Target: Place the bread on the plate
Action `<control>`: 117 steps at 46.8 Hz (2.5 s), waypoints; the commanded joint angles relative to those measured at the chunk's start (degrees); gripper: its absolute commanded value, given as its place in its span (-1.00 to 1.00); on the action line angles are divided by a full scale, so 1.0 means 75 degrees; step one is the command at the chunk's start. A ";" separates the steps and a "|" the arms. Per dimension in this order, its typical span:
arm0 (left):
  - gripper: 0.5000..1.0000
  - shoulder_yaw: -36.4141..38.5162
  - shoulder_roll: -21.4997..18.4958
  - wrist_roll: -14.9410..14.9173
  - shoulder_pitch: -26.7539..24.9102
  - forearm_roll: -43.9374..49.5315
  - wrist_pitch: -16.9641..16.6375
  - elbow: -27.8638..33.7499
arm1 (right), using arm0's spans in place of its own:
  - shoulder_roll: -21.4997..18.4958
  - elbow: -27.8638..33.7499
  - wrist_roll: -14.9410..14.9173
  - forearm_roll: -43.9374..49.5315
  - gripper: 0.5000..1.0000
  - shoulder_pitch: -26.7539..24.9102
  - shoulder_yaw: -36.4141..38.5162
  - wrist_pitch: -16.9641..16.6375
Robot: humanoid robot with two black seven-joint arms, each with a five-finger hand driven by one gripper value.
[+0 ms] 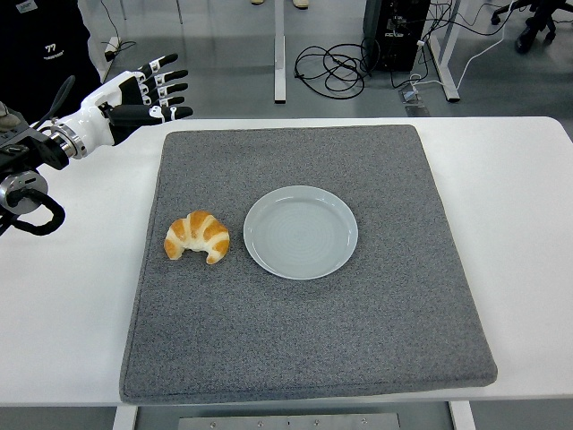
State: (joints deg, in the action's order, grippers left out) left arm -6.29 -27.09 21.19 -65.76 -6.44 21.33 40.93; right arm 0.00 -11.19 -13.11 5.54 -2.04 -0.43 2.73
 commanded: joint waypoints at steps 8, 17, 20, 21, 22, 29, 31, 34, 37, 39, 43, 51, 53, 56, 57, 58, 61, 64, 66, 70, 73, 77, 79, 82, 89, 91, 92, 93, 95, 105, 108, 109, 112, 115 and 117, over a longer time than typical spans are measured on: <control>0.80 0.0675 -0.0864 -0.0153 -0.0724 -0.0781 -0.0336 0.1701 | 0.0000 0.0003 0.0002 0.0000 1.00 0.0002 -0.0001 0.0000; 0.80 0.0898 -0.1215 -0.0352 -0.1216 -0.1741 -0.0348 0.2334 | 0.0000 0.0003 0.0002 0.0000 1.00 0.0002 -0.0013 0.0000; 0.80 0.0956 -0.1344 -0.0353 -0.1334 -0.2163 -0.0348 0.2569 | 0.0000 0.0003 -0.0009 0.0000 1.00 0.0002 -0.0013 0.0000; 0.80 0.0968 -0.1391 -0.0353 -0.1357 -0.2327 -0.0348 0.2662 | 0.0000 0.0003 0.0002 0.0000 1.00 0.0002 -0.0013 0.0000; 0.80 0.0968 -0.1427 -0.0353 -0.1392 -0.2491 -0.0348 0.2744 | 0.0000 0.0003 0.0002 0.0000 1.00 0.0002 -0.0013 0.0000; 0.80 0.0956 -0.1731 -0.0353 -0.1416 -0.3546 -0.0360 0.3295 | 0.0000 -0.0009 0.0002 0.0000 1.00 0.0002 -0.0013 0.0000; 0.80 0.0968 -0.1778 -0.0353 -0.1416 -0.3851 -0.0372 0.3401 | 0.0000 0.0003 0.0002 0.0000 1.00 0.0002 -0.0013 0.0000; 0.80 0.0968 -0.1837 -0.0341 -0.1358 -0.4343 -0.0407 0.3472 | 0.0000 -0.0009 0.0002 0.0000 1.00 0.0014 -0.0001 0.0000; 0.80 0.0956 -0.1860 -0.0341 -0.1311 -0.4835 -0.0465 0.3472 | 0.0000 -0.0009 0.0002 0.0000 1.00 0.0014 -0.0001 0.0000; 0.80 0.0956 -0.1860 -0.0341 -0.1299 -0.5093 -0.0547 0.3472 | 0.0000 0.0003 0.0002 0.0000 1.00 0.0014 -0.0001 0.0000; 0.80 0.0968 -0.1860 -0.0317 -0.1252 -0.5433 -0.0758 0.3483 | 0.0000 -0.0009 0.0002 0.0000 1.00 0.0025 -0.0001 0.0000; 0.80 0.0968 -0.1837 -0.0306 -0.1065 -0.6148 -0.1039 0.3542 | 0.0000 -0.0009 0.0002 0.0000 1.00 0.0049 -0.0001 0.0000; 0.80 0.0968 -0.1837 -0.0306 -0.0948 -0.6289 -0.1110 0.3565 | 0.0000 -0.0009 0.0002 0.0000 1.00 0.0049 -0.0001 0.0000; 0.80 0.0968 -0.1825 -0.0294 -0.0749 -0.6453 -0.1168 0.3577 | 0.0000 -0.0009 0.0002 0.0000 1.00 0.0049 -0.0001 0.0000; 0.80 0.0968 -0.1825 -0.0294 -0.0678 -0.6500 -0.1192 0.3577 | 0.0000 -0.0009 0.0002 0.0000 1.00 0.0049 -0.0001 0.0000; 0.80 0.0968 -0.1814 -0.0294 -0.0620 -0.6547 -0.1215 0.3577 | 0.0000 -0.0009 0.0002 0.0000 1.00 0.0049 -0.0001 0.0000; 0.80 0.0968 -0.1814 -0.0294 -0.0409 -0.6606 -0.1297 0.3577 | 0.0000 -0.0009 0.0002 0.0000 1.00 0.0049 -0.0001 0.0000; 0.80 0.0968 -0.1790 -0.0294 -0.0256 -0.6618 -0.1391 0.3577 | 0.0000 -0.0009 0.0002 0.0000 1.00 0.0049 -0.0001 0.0000; 0.80 0.0968 -0.1790 -0.0282 -0.0151 -0.6618 -0.1461 0.3577 | 0.0000 -0.0009 0.0002 0.0000 1.00 0.0049 -0.0001 0.0000; 0.80 0.0956 -0.1778 -0.0271 0.0002 -0.6618 -0.1613 0.3566 | 0.0000 -0.0009 0.0002 0.0000 1.00 0.0049 -0.0001 0.0000; 0.80 0.0956 -0.1755 -0.0247 0.0119 -0.6606 -0.1766 0.3554 | 0.0000 -0.0009 0.0002 0.0000 1.00 0.0061 -0.0001 0.0000; 0.80 0.0956 -0.1556 -0.0235 0.0295 -0.6606 -0.2023 0.3507 | 0.0000 -0.0009 0.0002 0.0000 1.00 0.0049 -0.0001 0.0000; 0.80 0.0956 -0.1463 -0.0224 0.0342 -0.6606 -0.2141 0.3460 | 0.0000 -0.0009 0.0002 0.0000 1.00 0.0061 -0.0001 0.0000; 0.80 0.0956 -0.1369 -0.0224 0.0424 -0.6606 -0.2246 0.3402 | 0.0000 -0.0009 0.0002 0.0000 1.00 0.0061 -0.0001 0.0000; 0.80 0.0968 -0.1228 -0.0212 0.0553 -0.6618 -0.2516 0.3378 | 0.0000 0.0003 0.0002 0.0000 1.00 0.0049 -0.0013 0.0000; 0.80 0.0968 -0.1181 -0.0212 0.0611 -0.6618 -0.2563 0.3343 | 0.0000 0.0003 0.0002 0.0000 1.00 0.0049 -0.0013 0.0000; 0.80 0.0968 -0.1158 -0.0212 0.0634 -0.6618 -0.2575 0.3308 | 0.0000 0.0003 0.0002 0.0000 1.00 0.0049 -0.0013 0.0000; 0.80 0.0968 -0.1146 -0.0212 0.0646 -0.6629 -0.2586 0.3261 | 0.0000 0.0003 0.0002 0.0000 1.00 0.0049 -0.0013 0.0000; 0.80 0.0968 -0.1087 -0.0212 0.0658 -0.6630 -0.2610 0.3179 | 0.0000 0.0003 0.0002 0.0000 1.00 0.0061 -0.0013 0.0000; 0.79 0.0968 -0.0947 -0.0177 0.0705 -0.6934 -0.2715 0.2851 | 0.0000 0.0003 0.0002 0.0000 1.00 0.0049 -0.0001 0.0000; 0.79 0.0968 -0.0923 -0.0177 0.0740 -0.7063 -0.2785 0.2816 | 0.0000 0.0003 0.0002 0.0000 1.00 0.0061 -0.0001 0.0000; 0.79 0.0968 -0.0911 -0.0177 0.0763 -0.7075 -0.2797 0.2816 | 0.0000 0.0003 0.0002 0.0000 1.00 0.0049 -0.0001 0.0000; 0.79 0.0956 -0.0900 -0.0165 0.0822 -0.7075 -0.2809 0.2816 | 0.0000 0.0003 0.0002 0.0000 1.00 0.0061 -0.0001 0.0000; 0.79 0.0968 -0.0818 -0.0165 0.0846 -0.7075 -0.2821 0.2792 | 0.0000 0.0003 0.0002 0.0000 1.00 0.0061 -0.0001 0.0000; 0.79 0.0968 -0.0759 -0.0153 0.0881 -0.7075 -0.2867 0.2745 | 0.0000 0.0003 0.0002 0.0000 1.00 0.0061 -0.0001 0.0000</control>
State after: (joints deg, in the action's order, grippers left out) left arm 0.97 -33.30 19.99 -59.41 -59.51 0.15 61.87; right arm 0.00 -11.16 -13.09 5.54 -1.58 -0.44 2.73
